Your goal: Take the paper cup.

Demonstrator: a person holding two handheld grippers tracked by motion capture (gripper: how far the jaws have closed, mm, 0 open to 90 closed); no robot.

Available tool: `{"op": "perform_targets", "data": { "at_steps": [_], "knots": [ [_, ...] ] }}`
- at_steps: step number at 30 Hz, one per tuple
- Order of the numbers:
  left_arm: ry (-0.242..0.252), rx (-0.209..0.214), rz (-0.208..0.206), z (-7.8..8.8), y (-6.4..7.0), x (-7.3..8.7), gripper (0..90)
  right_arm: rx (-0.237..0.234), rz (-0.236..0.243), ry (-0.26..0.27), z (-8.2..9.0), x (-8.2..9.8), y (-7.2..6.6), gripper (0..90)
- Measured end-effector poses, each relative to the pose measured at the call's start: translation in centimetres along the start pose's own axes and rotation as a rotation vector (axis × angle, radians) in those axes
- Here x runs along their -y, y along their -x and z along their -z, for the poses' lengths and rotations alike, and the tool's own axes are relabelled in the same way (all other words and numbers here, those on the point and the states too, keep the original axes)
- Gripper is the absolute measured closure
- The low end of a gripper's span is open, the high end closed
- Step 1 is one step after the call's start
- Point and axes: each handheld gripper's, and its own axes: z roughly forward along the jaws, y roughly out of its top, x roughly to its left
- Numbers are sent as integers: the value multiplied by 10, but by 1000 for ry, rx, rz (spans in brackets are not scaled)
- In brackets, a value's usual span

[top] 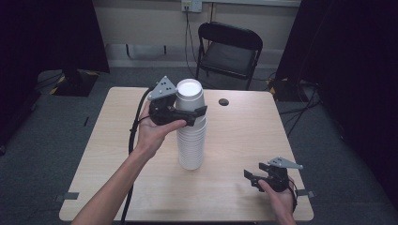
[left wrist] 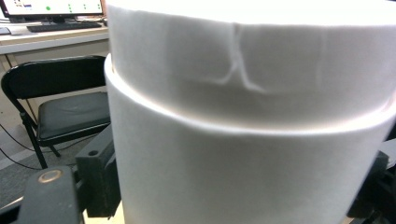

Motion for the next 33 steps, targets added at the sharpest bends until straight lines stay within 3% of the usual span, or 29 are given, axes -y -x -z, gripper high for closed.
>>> {"op": "perform_targets", "data": {
  "at_steps": [8, 17, 25, 33],
  "knots": [
    [19, 9, 6, 2, 1, -6, 159, -2, -1, -1, 0, 0, 0, 235],
    [23, 15, -15, 5, 3, -14, 159, -1, 0, -4, 0, 0, -1, 235],
    [84, -10, -16, 9, 4, -19, 160, -3, 0, 0, 0, 0, -1, 235],
    [120, 1, -11, 16, 3, -26, 160, -4, -2, 0, -1, 0, -1, 235]
  ]
}}
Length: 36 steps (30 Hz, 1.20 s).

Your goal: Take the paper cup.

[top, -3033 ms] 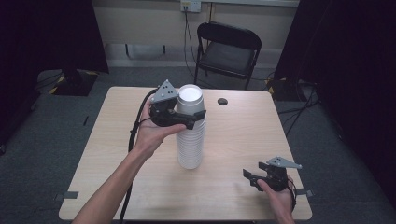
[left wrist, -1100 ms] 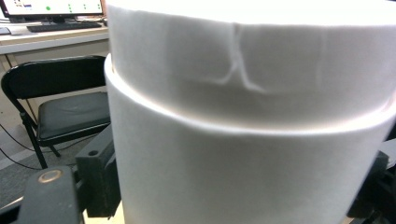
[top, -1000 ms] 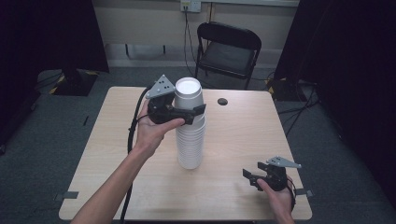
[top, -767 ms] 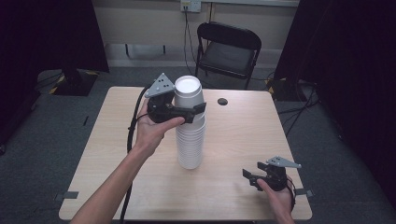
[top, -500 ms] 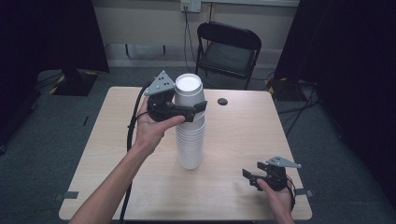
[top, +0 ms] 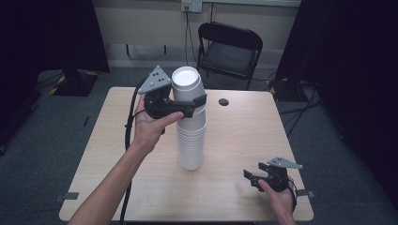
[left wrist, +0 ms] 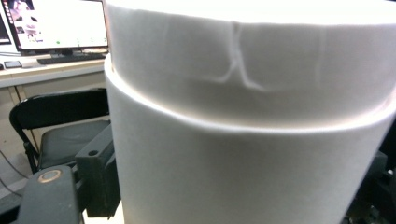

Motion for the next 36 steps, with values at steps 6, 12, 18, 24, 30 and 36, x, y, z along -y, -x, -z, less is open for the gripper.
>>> {"op": "perform_targets", "data": {
  "at_steps": [6, 12, 18, 24, 30, 36],
  "knots": [
    [34, -10, -1, 5, 0, -7, 161, 1, 0, 0, 0, 0, 0, 235],
    [66, -30, -28, 9, 2, -15, 161, -1, 1, -2, -1, 0, -1, 235],
    [97, -51, -33, 18, 3, -18, 161, 0, 0, -3, 0, 0, 0, 234],
    [121, -49, -19, 28, 1, -20, 161, 2, 2, -2, 0, 0, -1, 235],
    [123, -55, -16, 39, -2, -16, 161, 0, 2, -3, -1, 0, -1, 235],
    [130, -61, -1, 48, -4, -11, 161, 1, 8, -5, -2, 0, -2, 235]
  ]
}}
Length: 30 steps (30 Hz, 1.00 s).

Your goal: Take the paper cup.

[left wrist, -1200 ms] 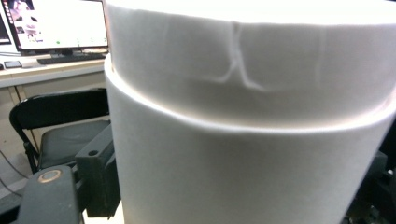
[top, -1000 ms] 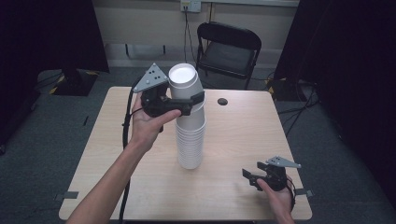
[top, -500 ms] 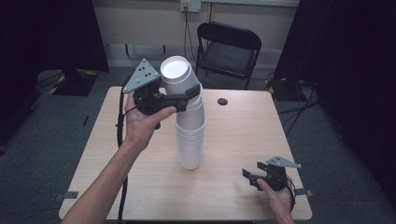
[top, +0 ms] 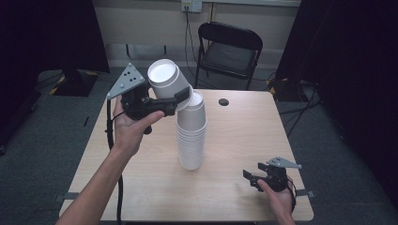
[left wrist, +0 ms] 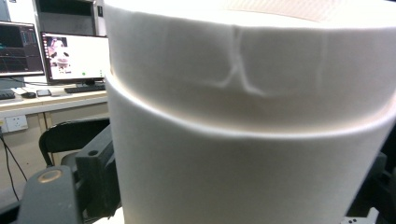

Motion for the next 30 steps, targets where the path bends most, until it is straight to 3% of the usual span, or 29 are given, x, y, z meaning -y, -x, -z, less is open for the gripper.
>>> {"op": "perform_targets", "data": {
  "at_steps": [4, 6, 14, 19, 22, 30],
  "knots": [
    [-9, -4, -1, 7, -1, 3, 161, -1, 0, 0, 0, 0, 0, 235],
    [-17, -31, 4, 10, -1, 8, 161, 2, 1, -3, 0, 0, 0, 235],
    [-40, -30, 31, 22, -6, 21, 161, 0, -2, -4, -1, 0, -1, 236],
    [-55, -50, 25, 25, -1, 25, 159, -2, -3, -7, -3, 0, -1, 236],
    [-46, -17, 46, 30, 2, 26, 159, -1, -3, -5, -3, -1, -1, 236],
    [-58, -4, 37, 40, 6, 34, 159, -3, 0, -3, -2, -1, -1, 236]
  ]
}}
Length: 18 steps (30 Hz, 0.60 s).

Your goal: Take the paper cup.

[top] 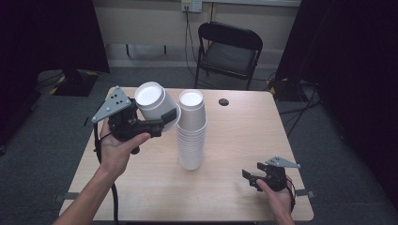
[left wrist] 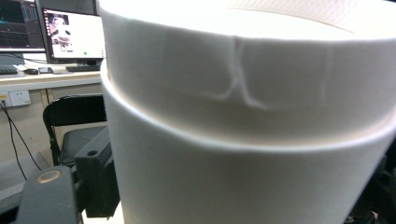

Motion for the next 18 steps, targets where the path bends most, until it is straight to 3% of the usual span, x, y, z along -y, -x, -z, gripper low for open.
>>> {"op": "perform_targets", "data": {
  "at_steps": [5, 10, 14, 18],
  "knots": [
    [-8, 8, 24, 6, 0, 11, 160, 1, 0, 0, 0, 0, 0, 236],
    [-3, 34, 80, 13, -2, 26, 160, 6, 5, 8, 1, 0, -1, 242],
    [-16, 29, 135, 15, -6, 41, 160, 9, 12, 7, 0, -1, -2, 244],
    [-44, 20, 160, 19, -12, 57, 160, 6, 22, 8, -1, -1, -4, 245]
  ]
}}
